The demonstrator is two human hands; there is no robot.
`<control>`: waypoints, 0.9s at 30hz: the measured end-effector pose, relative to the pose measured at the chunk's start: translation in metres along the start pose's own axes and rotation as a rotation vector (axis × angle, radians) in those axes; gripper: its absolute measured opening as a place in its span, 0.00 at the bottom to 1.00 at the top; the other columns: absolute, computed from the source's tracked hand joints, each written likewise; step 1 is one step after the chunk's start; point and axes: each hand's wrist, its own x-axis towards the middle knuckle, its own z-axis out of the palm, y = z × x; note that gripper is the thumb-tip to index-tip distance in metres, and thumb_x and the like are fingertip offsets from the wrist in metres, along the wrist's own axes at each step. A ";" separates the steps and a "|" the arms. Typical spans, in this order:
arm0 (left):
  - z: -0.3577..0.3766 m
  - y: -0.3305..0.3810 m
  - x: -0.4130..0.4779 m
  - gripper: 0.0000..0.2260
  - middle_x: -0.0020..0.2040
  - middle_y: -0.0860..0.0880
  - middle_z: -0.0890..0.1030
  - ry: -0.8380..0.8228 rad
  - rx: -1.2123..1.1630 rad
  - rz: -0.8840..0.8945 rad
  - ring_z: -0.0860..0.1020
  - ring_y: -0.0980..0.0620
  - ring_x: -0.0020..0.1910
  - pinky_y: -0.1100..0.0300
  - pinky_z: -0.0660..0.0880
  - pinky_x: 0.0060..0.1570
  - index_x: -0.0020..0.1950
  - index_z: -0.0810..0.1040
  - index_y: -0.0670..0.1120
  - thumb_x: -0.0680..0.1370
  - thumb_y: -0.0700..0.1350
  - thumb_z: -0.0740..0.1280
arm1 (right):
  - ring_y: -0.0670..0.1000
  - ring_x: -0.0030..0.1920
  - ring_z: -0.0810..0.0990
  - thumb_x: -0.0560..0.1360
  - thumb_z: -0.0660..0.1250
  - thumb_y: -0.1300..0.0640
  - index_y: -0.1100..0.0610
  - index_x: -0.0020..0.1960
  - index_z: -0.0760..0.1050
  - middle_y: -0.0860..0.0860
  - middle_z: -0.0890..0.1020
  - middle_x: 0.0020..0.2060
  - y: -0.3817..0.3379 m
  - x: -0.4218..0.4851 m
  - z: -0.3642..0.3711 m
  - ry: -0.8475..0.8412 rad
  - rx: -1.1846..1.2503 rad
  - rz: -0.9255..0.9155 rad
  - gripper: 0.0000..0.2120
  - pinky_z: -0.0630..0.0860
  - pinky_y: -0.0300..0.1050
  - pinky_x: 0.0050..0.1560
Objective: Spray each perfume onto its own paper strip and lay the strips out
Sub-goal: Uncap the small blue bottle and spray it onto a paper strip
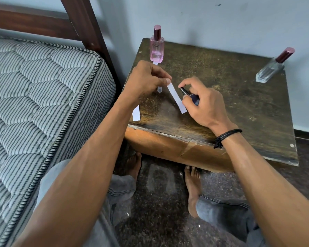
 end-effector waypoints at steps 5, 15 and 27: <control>0.000 0.000 -0.001 0.04 0.40 0.54 0.87 0.021 0.009 -0.007 0.84 0.53 0.48 0.56 0.78 0.56 0.44 0.88 0.50 0.73 0.42 0.77 | 0.46 0.26 0.69 0.75 0.60 0.50 0.50 0.59 0.77 0.43 0.69 0.25 -0.001 -0.002 0.000 -0.087 -0.071 -0.049 0.16 0.69 0.43 0.31; 0.000 0.002 -0.001 0.03 0.40 0.56 0.86 -0.004 -0.005 -0.027 0.83 0.55 0.49 0.52 0.77 0.60 0.43 0.88 0.50 0.72 0.42 0.77 | 0.50 0.27 0.71 0.75 0.60 0.49 0.49 0.59 0.76 0.43 0.71 0.27 -0.004 -0.003 0.001 -0.103 -0.142 -0.063 0.15 0.67 0.43 0.31; -0.001 0.001 0.000 0.04 0.38 0.56 0.86 -0.010 -0.010 -0.016 0.83 0.57 0.45 0.51 0.78 0.60 0.42 0.88 0.51 0.72 0.42 0.77 | 0.51 0.26 0.72 0.76 0.63 0.52 0.51 0.57 0.77 0.44 0.71 0.25 -0.001 -0.004 0.002 -0.042 -0.098 -0.052 0.12 0.69 0.44 0.30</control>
